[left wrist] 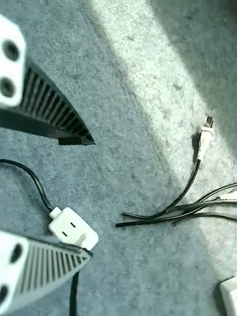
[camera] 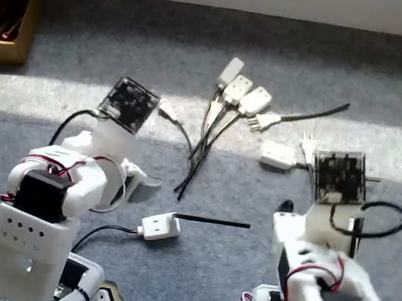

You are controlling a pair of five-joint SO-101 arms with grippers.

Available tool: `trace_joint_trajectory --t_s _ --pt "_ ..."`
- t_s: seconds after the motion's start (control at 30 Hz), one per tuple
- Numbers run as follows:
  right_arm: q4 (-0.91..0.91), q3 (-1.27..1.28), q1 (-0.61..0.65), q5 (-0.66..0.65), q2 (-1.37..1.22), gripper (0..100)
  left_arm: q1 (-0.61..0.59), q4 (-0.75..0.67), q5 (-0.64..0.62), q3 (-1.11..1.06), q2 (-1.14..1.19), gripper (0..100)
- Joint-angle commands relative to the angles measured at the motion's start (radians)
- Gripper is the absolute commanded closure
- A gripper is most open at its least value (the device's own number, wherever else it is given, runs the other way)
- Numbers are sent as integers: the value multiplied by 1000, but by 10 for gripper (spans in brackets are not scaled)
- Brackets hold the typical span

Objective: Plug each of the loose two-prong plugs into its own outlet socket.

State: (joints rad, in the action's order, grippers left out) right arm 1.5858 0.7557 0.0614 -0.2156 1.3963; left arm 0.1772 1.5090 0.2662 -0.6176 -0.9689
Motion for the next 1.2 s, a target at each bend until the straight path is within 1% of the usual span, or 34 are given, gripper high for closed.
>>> trace_joint_trajectory --t_s 0.0,0.17,0.23,0.3,0.4,0.5,0.63,0.8,0.83,0.9,1.03,1.1,1.17 --pt "-31 120 -90 -112 176 637 79 72 129 -47 -2 673" --pt "-44 168 -206 -137 168 637 157 130 390 -177 -4 672" --pt "-108 194 -232 -138 131 637 163 123 431 -225 -4 672" --pt "-179 262 -237 -138 88 637 163 115 445 -257 -4 672" --pt "-294 386 -237 -124 38 637 163 60 457 -306 -4 672" --pt "-357 473 -236 -58 45 637 165 -17 496 -369 -4 672" --pt "-364 503 -237 -18 111 637 173 -163 512 -443 -4 672" --pt "-363 559 -239 -17 231 637 277 -330 502 -526 -2 672" --pt "-364 575 -239 -18 252 637 298 -354 483 -536 -2 672" --pt "-364 590 -240 -18 277 637 326 -379 462 -550 -2 672" --pt "-366 599 -282 -17 289 637 326 -388 460 -555 -2 672" --pt "-374 604 -282 -17 288 637 326 -393 462 -568 -2 672" --pt "-394 641 -275 -15 295 637 321 -439 462 -604 -2 672"
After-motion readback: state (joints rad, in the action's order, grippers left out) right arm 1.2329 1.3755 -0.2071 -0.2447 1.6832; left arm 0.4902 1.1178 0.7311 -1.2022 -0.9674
